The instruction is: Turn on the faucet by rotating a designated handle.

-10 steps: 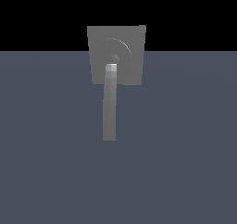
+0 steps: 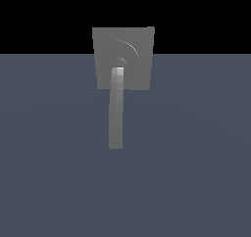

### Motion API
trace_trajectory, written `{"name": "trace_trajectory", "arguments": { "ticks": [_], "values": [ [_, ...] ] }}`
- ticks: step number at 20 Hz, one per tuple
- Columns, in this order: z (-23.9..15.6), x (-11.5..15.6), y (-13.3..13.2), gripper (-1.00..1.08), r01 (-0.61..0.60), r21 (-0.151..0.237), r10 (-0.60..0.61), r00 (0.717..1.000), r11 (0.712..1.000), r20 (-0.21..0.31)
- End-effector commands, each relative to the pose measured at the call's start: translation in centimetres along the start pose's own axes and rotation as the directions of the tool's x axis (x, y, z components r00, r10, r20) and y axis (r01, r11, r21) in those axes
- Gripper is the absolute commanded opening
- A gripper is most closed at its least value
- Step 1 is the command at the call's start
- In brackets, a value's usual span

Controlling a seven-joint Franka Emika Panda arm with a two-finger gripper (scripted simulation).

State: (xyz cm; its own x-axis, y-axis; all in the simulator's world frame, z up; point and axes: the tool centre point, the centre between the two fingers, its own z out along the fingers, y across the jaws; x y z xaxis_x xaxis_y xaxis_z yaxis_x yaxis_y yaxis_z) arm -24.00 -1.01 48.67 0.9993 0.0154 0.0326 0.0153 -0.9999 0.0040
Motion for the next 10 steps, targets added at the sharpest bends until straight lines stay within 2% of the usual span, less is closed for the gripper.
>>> {"name": "trace_trajectory", "arguments": {
  "ticks": [1,6,10],
  "values": [
    [-0.21,0.10,0.04,-1.00,-0.003,0.006,0.003,1.000,1.000,-0.005],
    [-0.22,0.09,0.04,-1.00,0.009,-0.011,-0.009,1.000,1.000,-0.008],
    [-0.52,0.15,0.09,-1.00,0.046,-0.060,-0.047,0.999,0.997,-0.022]
  ]
}}
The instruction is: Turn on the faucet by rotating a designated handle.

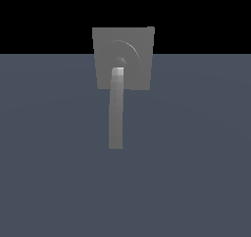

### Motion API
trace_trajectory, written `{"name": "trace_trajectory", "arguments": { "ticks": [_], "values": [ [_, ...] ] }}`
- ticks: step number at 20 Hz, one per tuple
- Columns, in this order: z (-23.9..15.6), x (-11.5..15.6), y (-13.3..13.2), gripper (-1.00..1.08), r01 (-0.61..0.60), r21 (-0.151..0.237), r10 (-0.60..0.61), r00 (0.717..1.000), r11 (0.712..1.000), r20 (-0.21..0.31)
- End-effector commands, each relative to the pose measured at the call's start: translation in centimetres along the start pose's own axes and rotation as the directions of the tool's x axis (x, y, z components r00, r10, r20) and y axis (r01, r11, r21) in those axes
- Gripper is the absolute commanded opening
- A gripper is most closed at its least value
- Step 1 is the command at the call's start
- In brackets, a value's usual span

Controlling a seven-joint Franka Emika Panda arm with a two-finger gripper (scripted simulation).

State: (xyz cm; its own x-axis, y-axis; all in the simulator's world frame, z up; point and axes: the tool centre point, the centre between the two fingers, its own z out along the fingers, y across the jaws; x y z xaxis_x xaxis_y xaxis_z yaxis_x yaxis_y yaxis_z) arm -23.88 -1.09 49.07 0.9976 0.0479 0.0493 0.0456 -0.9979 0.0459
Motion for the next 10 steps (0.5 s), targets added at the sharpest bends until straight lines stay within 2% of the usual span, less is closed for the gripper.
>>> {"name": "trace_trajectory", "arguments": {
  "ticks": [1,6,10],
  "values": [
    [-0.2,0.0,0.0,-1.00,0.028,-0.037,-0.028,1.000,0.999,-0.010],
    [-1.0,0.2,0.1,-1.00,0.113,-0.157,-0.119,0.992,0.981,-0.029],
    [-2.0,0.5,0.0,-1.00,0.203,-0.293,-0.220,0.975,0.934,-0.025]
  ]
}}
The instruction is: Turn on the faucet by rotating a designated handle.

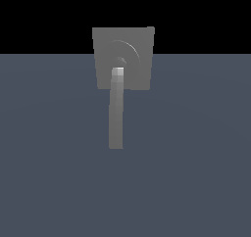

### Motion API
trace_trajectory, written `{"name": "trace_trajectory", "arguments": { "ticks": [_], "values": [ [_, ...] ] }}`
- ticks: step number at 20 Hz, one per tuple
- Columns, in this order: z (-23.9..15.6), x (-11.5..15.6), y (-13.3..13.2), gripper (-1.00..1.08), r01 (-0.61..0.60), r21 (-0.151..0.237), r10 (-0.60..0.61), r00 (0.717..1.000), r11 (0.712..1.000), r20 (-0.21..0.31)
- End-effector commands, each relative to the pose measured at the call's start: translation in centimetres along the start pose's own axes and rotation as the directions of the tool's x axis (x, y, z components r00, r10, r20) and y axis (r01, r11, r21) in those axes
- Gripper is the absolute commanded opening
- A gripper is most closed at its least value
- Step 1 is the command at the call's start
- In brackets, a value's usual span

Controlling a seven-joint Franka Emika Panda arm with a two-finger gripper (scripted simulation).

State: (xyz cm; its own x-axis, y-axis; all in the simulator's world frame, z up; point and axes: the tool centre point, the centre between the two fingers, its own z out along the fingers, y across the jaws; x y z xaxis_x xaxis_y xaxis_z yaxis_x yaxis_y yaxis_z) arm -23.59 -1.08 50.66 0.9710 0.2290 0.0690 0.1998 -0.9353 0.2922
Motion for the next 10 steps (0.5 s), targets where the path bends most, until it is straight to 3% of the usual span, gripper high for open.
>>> {"name": "trace_trajectory", "arguments": {
  "ticks": [1,5,7,10],
  "values": [
    [-0.7,0.2,0.1,-1.00,0.069,-0.094,-0.070,0.998,0.993,-0.007],
    [-2.2,0.7,0.2,-1.00,0.197,-0.269,-0.201,0.980,0.943,0.016],
    [-3.0,1.0,0.1,-1.00,0.262,-0.353,-0.263,0.964,0.898,0.046],
    [-4.2,1.5,-0.2,-1.00,0.357,-0.467,-0.347,0.931,0.809,0.111]
  ]
}}
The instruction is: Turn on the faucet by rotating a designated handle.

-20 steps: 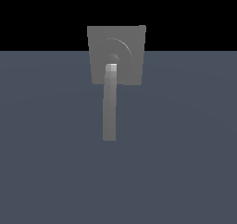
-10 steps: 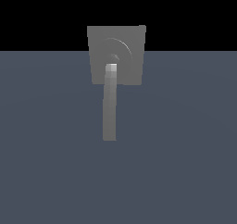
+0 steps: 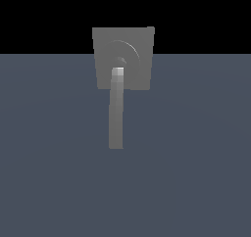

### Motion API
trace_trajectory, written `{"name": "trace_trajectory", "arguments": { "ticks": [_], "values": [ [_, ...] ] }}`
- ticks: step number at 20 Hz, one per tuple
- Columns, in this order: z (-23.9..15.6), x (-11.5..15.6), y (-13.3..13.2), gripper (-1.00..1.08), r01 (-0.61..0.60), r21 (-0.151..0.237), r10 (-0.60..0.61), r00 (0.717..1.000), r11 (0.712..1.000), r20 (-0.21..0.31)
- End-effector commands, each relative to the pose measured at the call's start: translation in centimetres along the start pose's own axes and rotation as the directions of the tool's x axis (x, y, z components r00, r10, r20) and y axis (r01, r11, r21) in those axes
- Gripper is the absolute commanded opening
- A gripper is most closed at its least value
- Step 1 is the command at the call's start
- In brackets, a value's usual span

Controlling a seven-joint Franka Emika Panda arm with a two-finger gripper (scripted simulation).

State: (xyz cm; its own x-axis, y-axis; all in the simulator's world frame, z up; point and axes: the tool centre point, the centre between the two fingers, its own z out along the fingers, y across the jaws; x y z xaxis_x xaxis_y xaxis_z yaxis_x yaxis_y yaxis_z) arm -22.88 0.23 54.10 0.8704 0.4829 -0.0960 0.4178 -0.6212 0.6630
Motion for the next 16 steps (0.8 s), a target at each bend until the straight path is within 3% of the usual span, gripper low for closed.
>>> {"name": "trace_trajectory", "arguments": {
  "ticks": [1,4,8,12,16],
  "values": [
    [-1.1,0.4,0.3,-1.00,0.094,-0.113,-0.091,0.995,0.989,0.027],
    [-2.4,1.1,0.5,-1.00,0.211,-0.235,-0.196,0.977,0.949,0.085],
    [-4.3,2.3,0.4,-1.00,0.372,-0.368,-0.318,0.927,0.852,0.199],
    [-6.1,3.7,-0.1,-1.00,0.533,-0.455,-0.410,0.844,0.713,0.346],
    [-7.7,5.5,-1.1,-1.00,0.685,-0.484,-0.461,0.726,0.544,0.511]
  ]
}}
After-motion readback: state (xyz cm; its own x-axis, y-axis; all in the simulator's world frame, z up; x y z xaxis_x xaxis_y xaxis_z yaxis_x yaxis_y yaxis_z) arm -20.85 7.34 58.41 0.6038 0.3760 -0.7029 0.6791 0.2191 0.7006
